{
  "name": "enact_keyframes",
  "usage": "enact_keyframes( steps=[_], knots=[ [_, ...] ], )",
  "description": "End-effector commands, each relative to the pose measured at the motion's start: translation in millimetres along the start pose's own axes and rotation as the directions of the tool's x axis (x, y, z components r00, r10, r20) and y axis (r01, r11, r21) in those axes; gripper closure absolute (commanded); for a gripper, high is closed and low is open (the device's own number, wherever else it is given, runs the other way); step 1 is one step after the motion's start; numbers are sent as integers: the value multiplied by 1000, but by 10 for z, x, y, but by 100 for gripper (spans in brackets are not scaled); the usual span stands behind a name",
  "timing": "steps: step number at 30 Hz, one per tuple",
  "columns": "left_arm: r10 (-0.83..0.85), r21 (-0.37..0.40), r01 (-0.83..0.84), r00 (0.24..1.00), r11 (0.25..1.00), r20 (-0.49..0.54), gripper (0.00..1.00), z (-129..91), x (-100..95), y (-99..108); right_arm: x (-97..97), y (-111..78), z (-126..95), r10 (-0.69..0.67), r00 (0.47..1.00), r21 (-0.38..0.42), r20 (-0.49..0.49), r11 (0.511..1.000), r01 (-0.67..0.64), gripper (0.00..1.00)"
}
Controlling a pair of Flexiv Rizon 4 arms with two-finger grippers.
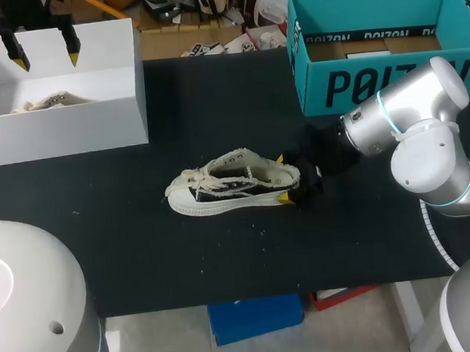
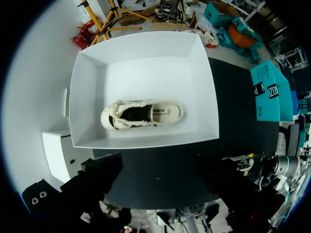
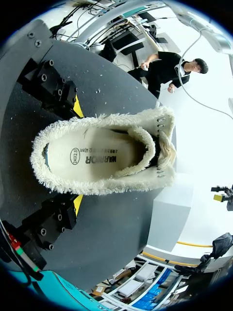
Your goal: Take the shoe out of the shoebox, open the shoe tongue, remove and reinsert the insole, then place the shoe into the shoebox
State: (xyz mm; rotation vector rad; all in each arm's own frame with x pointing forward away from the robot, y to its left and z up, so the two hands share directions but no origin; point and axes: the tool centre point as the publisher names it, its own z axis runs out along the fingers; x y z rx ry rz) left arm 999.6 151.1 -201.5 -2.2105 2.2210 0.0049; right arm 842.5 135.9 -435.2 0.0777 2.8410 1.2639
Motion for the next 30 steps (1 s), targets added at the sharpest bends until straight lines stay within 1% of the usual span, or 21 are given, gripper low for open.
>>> enact_keyframes(
  steps=[1,3,5,9,12,14,15,28,30],
  knots=[
    [8,-7,-7,998,1000,64,0,-94,252,106,-23,-11,41,1,1000,2,2,1000,-1,100],
    [13,-30,-10,996,999,85,0,-102,408,187,-23,-11,41,1,1000,2,2,1000,-1,100],
    [20,-25,-17,992,1000,121,0,-103,581,283,-23,-11,41,1,1000,2,2,1000,-1,100],
    [19,-28,-16,993,999,117,0,-127,859,457,-23,-11,41,1,1000,2,2,1000,-1,100],
    [7,-48,-1,993,999,122,0,-110,1027,575,-23,-11,41,1,1000,2,2,1000,-1,100],
    [-6,-42,12,992,999,127,0,-105,1134,660,-23,-11,41,1,1000,2,2,1000,-1,100],
    [-9,-48,14,994,999,112,0,-107,1190,705,-23,-11,41,1,1000,2,2,1000,-1,100],
    [-9,-48,14,994,999,112,0,-107,1190,705,-23,-11,41,1,1000,2,2,1000,-1,100],
    [-28,-49,34,991,998,134,0,-118,1156,718,-23,-11,41,1,1000,2,2,1000,-1,100]
  ],
)
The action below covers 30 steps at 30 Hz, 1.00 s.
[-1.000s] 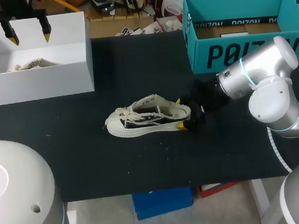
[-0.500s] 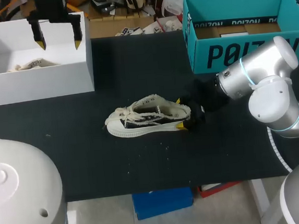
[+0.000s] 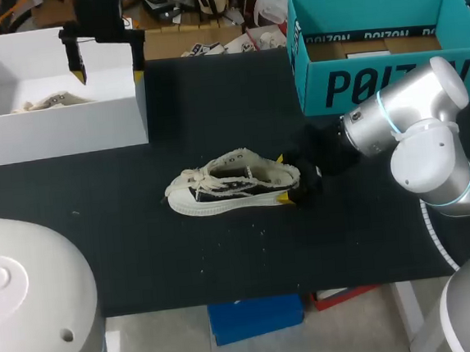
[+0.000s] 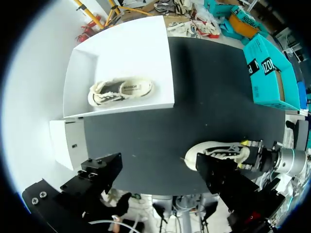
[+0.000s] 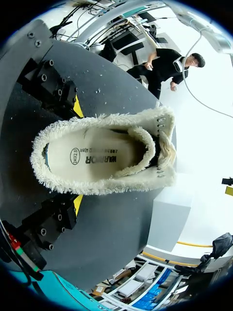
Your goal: Take the shoe out of the shoebox, open the shoe tongue, remove and reinsert the insole, then place the shoe into the shoebox
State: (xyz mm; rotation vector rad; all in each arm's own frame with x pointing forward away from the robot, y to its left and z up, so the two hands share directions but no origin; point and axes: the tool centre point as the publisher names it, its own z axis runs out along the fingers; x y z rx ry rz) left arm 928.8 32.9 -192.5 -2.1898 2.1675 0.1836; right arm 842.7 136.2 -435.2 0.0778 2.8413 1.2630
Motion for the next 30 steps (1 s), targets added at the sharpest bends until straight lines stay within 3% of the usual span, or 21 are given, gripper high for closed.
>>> enact_keyframes(
  steps=[1,12,26,30],
  knots=[
    [-20,1,20,999,1000,29,0,-15,-37,20,-21,-13,39,1,1000,2,2,1000,-1,100],
    [15,23,-16,999,1000,45,0,40,524,235,-21,-13,39,1,1000,2,2,1000,-1,100],
    [108,3,-108,994,994,-25,0,218,1309,536,-21,-13,39,1,1000,2,2,1000,-1,100],
    [121,-5,-121,992,993,-32,0,223,1356,556,-21,-13,39,1,1000,2,2,1000,-1,100]
  ],
)
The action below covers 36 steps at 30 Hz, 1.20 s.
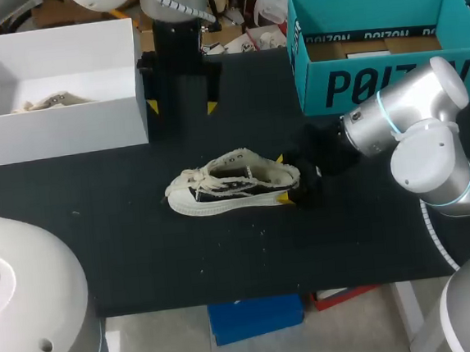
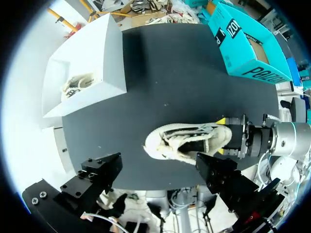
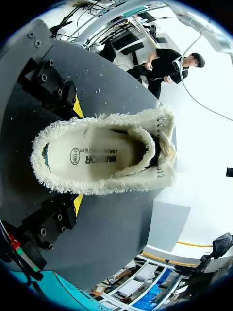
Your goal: Take the shoe out of the shoebox, open the shoe tongue, remove and reinsert the insole, then place the shoe into the shoebox
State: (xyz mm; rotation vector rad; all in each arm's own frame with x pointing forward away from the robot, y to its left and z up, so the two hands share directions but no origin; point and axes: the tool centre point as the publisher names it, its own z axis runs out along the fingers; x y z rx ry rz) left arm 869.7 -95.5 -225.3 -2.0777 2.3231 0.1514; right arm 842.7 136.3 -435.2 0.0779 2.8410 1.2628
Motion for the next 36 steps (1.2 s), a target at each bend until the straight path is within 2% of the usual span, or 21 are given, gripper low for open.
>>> enact_keyframes(
  steps=[1,14,19,27,36],
  knots=[
    [-1,-6,1,1000,1000,5,0,30,41,-42,-20,-13,38,1,1000,2,1,1000,-1,100],
    [-39,11,39,999,999,14,0,6,19,-27,-20,-13,38,1,1000,2,1,1000,-1,100],
    [-36,20,35,999,999,28,0,71,264,58,-20,-13,38,1,1000,2,1,1000,-1,100],
    [27,-27,-26,998,999,56,0,292,660,166,-20,-13,38,1,1000,2,1,1000,-1,100],
    [44,-38,-40,992,998,117,0,458,868,208,-20,-13,38,1,1000,2,1,1000,-1,100]
  ],
)
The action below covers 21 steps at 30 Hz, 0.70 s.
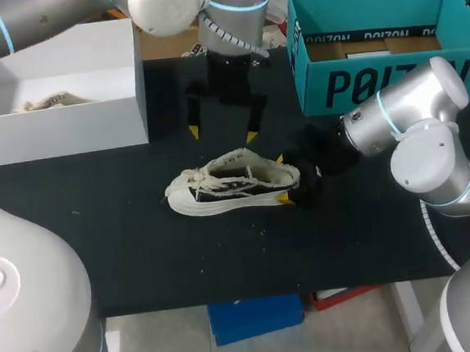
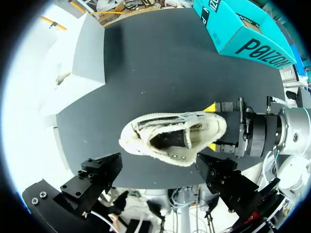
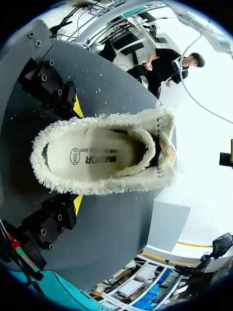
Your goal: Take the shoe out of the shoebox, open the shoe tongue, remove and reinsert the insole, then place the shoe into the shoebox
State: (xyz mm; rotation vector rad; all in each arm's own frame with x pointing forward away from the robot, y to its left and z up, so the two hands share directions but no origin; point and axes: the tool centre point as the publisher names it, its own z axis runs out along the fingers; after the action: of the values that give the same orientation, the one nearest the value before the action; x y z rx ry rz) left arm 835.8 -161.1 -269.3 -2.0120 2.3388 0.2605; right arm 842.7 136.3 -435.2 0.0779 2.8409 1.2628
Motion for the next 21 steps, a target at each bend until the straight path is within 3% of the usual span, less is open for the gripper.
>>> enact_keyframes(
  steps=[1,21],
  knots=[
    [4,2,-4,998,1000,59,0,70,161,-38,-20,-13,38,1,1000,2,1,1000,-1,100],
    [60,-22,-58,991,998,119,0,555,392,-17,-20,-13,38,1,1000,2,1,1000,-1,100]
  ],
)
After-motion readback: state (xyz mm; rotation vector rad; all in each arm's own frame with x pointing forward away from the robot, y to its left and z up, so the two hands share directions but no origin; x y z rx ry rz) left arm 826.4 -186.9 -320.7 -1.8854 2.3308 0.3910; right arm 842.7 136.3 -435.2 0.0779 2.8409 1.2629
